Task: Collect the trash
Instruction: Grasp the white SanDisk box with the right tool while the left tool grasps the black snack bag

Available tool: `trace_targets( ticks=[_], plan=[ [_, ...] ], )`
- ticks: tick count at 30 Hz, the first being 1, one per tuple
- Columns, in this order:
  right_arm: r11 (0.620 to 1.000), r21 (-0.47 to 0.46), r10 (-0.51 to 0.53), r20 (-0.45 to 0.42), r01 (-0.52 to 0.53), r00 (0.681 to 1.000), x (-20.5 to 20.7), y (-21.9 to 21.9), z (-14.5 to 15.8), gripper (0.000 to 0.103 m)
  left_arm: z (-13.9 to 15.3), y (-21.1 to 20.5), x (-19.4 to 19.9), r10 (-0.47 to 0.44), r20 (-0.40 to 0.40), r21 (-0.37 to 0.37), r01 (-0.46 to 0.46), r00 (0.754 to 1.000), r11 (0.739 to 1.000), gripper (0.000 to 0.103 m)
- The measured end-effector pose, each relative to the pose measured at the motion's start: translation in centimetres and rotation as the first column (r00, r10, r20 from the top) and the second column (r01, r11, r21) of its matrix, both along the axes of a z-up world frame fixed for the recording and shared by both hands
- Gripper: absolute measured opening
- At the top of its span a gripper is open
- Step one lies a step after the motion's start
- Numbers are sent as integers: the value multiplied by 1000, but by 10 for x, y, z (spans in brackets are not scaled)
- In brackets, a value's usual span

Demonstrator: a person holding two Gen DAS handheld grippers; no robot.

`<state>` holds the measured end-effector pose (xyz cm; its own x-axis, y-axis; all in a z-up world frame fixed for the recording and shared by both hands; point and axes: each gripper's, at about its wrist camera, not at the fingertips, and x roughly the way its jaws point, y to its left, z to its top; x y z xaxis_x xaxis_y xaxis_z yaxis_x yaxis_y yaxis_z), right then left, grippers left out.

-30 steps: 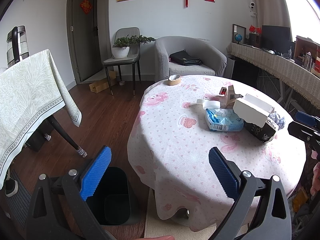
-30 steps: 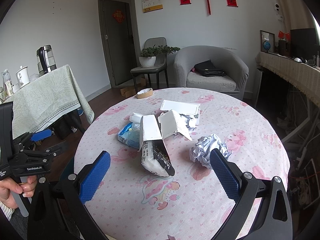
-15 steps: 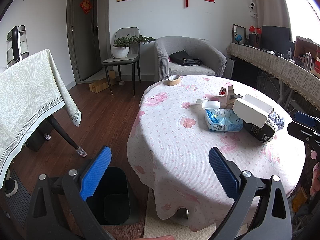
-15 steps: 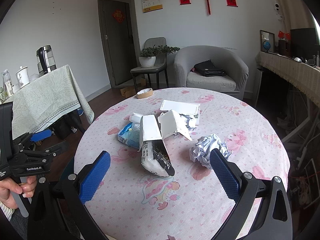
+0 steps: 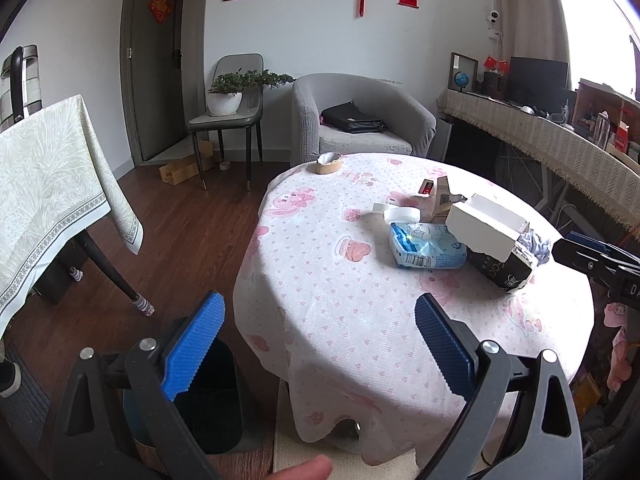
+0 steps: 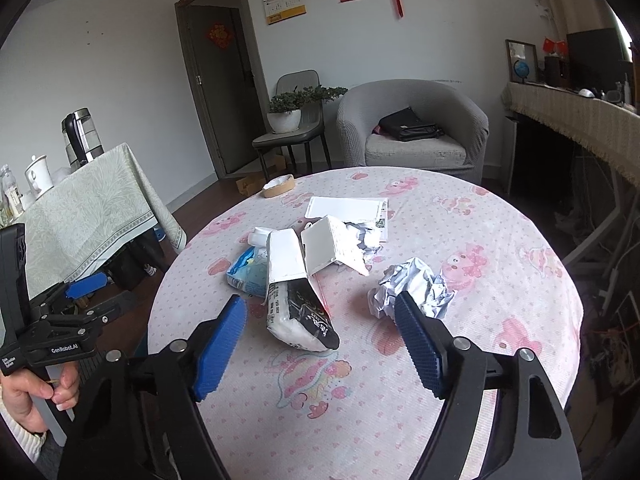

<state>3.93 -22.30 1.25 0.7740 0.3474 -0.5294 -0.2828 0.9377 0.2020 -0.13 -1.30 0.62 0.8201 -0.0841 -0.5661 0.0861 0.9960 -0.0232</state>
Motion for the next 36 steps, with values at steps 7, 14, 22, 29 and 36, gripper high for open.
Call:
trace_targets(
  ticks=[7, 14, 22, 29, 36],
  plan=[
    [977, 212, 27, -108, -3, 994, 24, -10, -11, 65, 0, -4, 13, -46, -12, -13, 46, 999, 999, 79],
    [900, 433, 49, -193, 40, 980, 45, -27, -28, 61, -2, -21, 36, -142, -38, -17, 141, 989, 990, 59],
    [857, 512, 72, -219, 52, 973, 74, -28, -36, 48, -14, -35, 59, -235, -114, -121, 221, 965, 968, 45],
    [847, 530, 112, -244, 36, 963, 93, -19, -42, 29, -19, -77, 54, -358, -133, -204, 328, 924, 922, 44],
    [855, 517, 100, -239, 40, 966, 94, -22, -39, 14, -17, -117, 45, -451, -122, -279, 406, 884, 870, 57]
  ],
)
